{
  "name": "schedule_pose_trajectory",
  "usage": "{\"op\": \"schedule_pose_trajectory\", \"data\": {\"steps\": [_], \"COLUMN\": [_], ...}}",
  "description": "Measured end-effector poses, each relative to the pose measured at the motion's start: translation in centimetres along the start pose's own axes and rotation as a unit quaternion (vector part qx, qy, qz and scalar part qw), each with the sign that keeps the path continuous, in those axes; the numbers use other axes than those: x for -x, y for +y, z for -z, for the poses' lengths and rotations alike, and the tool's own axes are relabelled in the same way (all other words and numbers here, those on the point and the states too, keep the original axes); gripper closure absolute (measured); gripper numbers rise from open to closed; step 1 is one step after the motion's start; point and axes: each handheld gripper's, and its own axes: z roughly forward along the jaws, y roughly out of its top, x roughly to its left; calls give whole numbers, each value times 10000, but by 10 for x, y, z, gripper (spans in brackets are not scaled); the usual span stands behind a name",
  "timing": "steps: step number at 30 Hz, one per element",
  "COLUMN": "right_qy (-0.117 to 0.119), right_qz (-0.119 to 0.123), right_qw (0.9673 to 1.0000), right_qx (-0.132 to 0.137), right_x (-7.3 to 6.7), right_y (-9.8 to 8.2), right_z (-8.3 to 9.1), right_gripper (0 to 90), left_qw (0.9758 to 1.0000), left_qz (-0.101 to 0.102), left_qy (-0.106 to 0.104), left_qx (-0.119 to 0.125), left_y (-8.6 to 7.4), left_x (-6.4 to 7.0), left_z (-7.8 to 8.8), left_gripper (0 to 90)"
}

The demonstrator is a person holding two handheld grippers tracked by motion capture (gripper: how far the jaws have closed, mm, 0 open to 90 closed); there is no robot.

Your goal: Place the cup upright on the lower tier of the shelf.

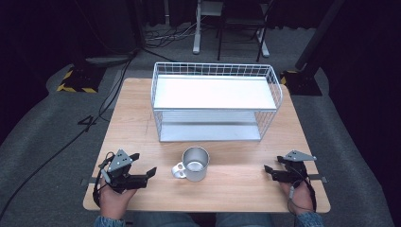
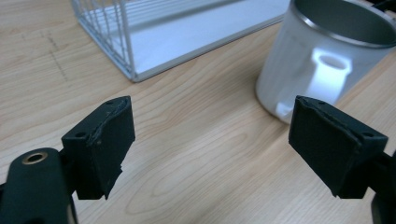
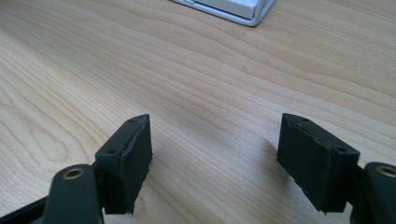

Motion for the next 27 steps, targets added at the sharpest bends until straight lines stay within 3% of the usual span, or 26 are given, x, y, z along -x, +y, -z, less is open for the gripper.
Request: {"op": "schedule_pose_trajectory", "data": {"steps": [3,8,14,19,27], "right_qy": [-2,-2,-4,-10,-23], "right_qz": [0,0,2,9,-2], "right_qw": [10000,10000,10000,10000,10000], "right_qx": [0,-1,0,2,-2], "right_x": [0,0,0,0,-1], "right_y": [0,0,0,0,0], "right_z": [0,0,0,0,1], "right_gripper": [265,265,265,266,267], "left_qw": [9998,9994,9990,9972,9936], "left_qz": [42,53,-142,-338,-487], "left_qy": [-148,-280,-421,-673,-965], "left_qx": [160,188,99,8,-327], "left_y": [3,6,12,18,19], "left_x": [6,16,31,47,54], "left_z": [-1,-4,-13,-27,-47], "left_gripper": [122,118,118,118,159]}}
